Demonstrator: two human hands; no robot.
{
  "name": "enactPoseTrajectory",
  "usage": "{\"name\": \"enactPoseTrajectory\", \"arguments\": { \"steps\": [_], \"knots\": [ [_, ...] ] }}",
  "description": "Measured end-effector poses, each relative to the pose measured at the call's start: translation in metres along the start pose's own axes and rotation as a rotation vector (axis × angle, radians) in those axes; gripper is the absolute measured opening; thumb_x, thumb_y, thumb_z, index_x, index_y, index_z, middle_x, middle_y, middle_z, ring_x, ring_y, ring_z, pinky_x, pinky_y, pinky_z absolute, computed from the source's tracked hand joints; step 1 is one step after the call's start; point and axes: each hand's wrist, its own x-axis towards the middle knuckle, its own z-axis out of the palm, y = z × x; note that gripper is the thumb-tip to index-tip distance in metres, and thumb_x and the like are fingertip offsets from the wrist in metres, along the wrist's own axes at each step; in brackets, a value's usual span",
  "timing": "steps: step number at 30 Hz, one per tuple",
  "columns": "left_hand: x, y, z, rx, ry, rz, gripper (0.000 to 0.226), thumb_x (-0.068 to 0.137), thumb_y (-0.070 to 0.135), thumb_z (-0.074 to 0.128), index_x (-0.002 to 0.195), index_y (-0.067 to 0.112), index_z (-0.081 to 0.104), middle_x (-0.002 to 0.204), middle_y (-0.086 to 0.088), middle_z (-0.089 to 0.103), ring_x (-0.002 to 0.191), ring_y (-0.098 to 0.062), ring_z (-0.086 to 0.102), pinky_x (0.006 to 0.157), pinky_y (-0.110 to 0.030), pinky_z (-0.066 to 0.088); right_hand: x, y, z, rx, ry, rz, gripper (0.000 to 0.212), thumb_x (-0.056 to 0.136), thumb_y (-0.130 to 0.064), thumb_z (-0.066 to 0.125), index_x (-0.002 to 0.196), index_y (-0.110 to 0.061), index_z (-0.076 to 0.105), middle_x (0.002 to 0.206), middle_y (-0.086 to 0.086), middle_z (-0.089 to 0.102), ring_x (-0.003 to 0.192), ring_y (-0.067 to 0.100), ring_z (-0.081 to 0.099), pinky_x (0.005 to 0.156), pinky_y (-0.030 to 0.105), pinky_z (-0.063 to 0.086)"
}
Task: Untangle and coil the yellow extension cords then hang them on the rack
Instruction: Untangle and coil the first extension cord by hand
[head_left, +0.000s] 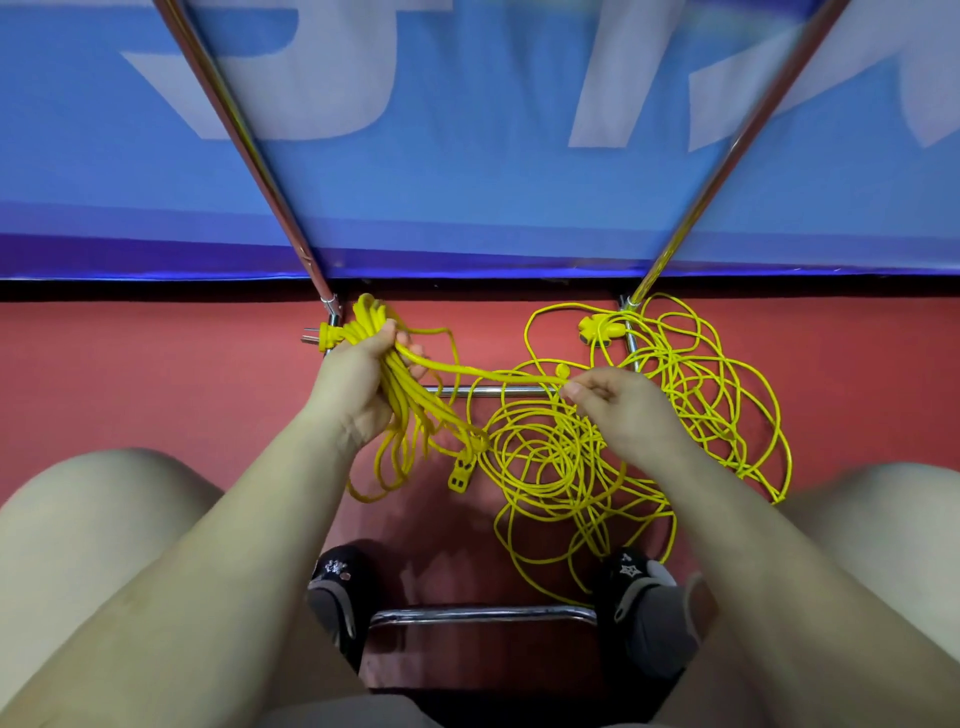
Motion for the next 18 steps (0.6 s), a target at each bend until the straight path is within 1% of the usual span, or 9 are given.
{"name": "enactPoseTrajectory", "arguments": {
  "steps": [2, 4, 6, 8, 10, 11, 14, 17, 18],
  "knots": [
    [-0.001, 0.002, 0.0, -0.12, -0.013, -0.027, 0.03, 0.101, 0.018, 0.038, 0.073, 0.015, 0.048, 0.055, 0.004, 0.047, 0.046, -0.009, 0.05, 0.058, -0.023, 0.048, -0.002, -0.001, 0.0, 0.002, -0.052, -0.02, 0.015, 0.088, -0.026, 0.062, 0.076, -0.018, 0.061, 0.057, -0.01, 0.05, 0.057, 0.0, 0.049, 0.057, 0.016, 0.036],
    [-0.003, 0.005, 0.001, -0.201, -0.038, -0.058, 0.031, 0.101, 0.023, 0.038, 0.073, 0.015, 0.048, 0.052, 0.004, 0.045, 0.043, -0.011, 0.047, 0.059, -0.024, 0.048, -0.003, 0.0, 0.001, -0.073, -0.16, 0.016, 0.023, 0.087, -0.03, 0.062, 0.069, -0.019, 0.055, 0.053, -0.008, 0.044, 0.045, 0.0, 0.042, 0.048, 0.013, 0.03],
    [-0.004, 0.007, 0.001, -0.214, -0.03, -0.053, 0.03, 0.101, 0.024, 0.038, 0.075, 0.013, 0.05, 0.051, 0.003, 0.047, 0.046, -0.011, 0.053, 0.055, -0.021, 0.051, -0.004, 0.003, 0.003, -0.217, -0.338, 0.06, 0.027, 0.089, -0.034, 0.059, 0.069, -0.019, 0.05, 0.063, -0.002, 0.049, 0.052, 0.004, 0.041, 0.052, 0.02, 0.032],
    [-0.004, 0.01, 0.002, -0.212, -0.003, -0.029, 0.027, 0.101, 0.023, 0.038, 0.081, 0.011, 0.053, 0.053, 0.004, 0.057, 0.058, -0.012, 0.066, 0.056, -0.023, 0.054, -0.005, 0.008, 0.005, -0.377, -0.494, 0.114, 0.03, 0.092, -0.035, 0.054, 0.068, -0.021, 0.042, 0.072, -0.001, 0.055, 0.061, 0.012, 0.045, 0.057, 0.024, 0.034],
    [-0.005, 0.014, 0.004, -0.217, 0.004, -0.002, 0.026, 0.102, 0.021, 0.036, 0.088, 0.01, 0.055, 0.062, 0.005, 0.068, 0.071, -0.013, 0.069, 0.064, -0.025, 0.055, -0.006, 0.013, 0.005, -0.457, -0.542, 0.156, 0.032, 0.094, -0.033, 0.051, 0.067, -0.023, 0.037, 0.073, -0.005, 0.057, 0.066, 0.014, 0.048, 0.058, 0.023, 0.036],
    [-0.006, 0.016, 0.004, -0.219, 0.0, 0.009, 0.026, 0.102, 0.021, 0.036, 0.089, 0.01, 0.056, 0.064, 0.006, 0.069, 0.07, -0.01, 0.067, 0.066, -0.024, 0.054, -0.005, 0.013, 0.005, -0.446, -0.526, 0.164, 0.032, 0.095, -0.031, 0.051, 0.067, -0.023, 0.038, 0.073, -0.005, 0.059, 0.068, 0.016, 0.051, 0.06, 0.025, 0.038],
    [-0.008, 0.017, 0.004, -0.208, -0.045, 0.025, 0.026, 0.099, 0.026, 0.04, 0.084, 0.012, 0.056, 0.055, 0.01, 0.058, 0.049, -0.003, 0.053, 0.056, -0.016, 0.048, -0.003, 0.009, 0.0, -0.162, -0.398, 0.195, 0.025, 0.095, -0.024, 0.051, 0.071, -0.019, 0.042, 0.075, 0.004, 0.063, 0.065, 0.023, 0.058, 0.066, 0.034, 0.048],
    [-0.01, 0.015, 0.002, -0.149, -0.108, 0.011, 0.03, 0.096, 0.038, 0.042, 0.097, 0.013, 0.059, 0.054, 0.01, 0.053, 0.043, -0.004, 0.044, 0.054, -0.018, 0.042, -0.003, -0.007, -0.007, 0.161, -0.301, 0.268, 0.011, 0.096, -0.022, 0.05, 0.09, -0.013, 0.049, 0.075, 0.0, 0.063, 0.057, 0.016, 0.061, 0.058, 0.026, 0.049],
    [-0.011, 0.014, 0.003, -0.106, -0.122, -0.001, 0.031, 0.096, 0.038, 0.041, 0.1, 0.014, 0.06, 0.052, 0.009, 0.052, 0.042, -0.004, 0.044, 0.052, -0.018, 0.041, -0.004, -0.012, -0.008, 0.249, -0.291, 0.298, 0.013, 0.096, -0.024, 0.049, 0.097, -0.011, 0.05, 0.076, 0.0, 0.064, 0.057, 0.014, 0.063, 0.055, 0.023, 0.051]
  ]
}}
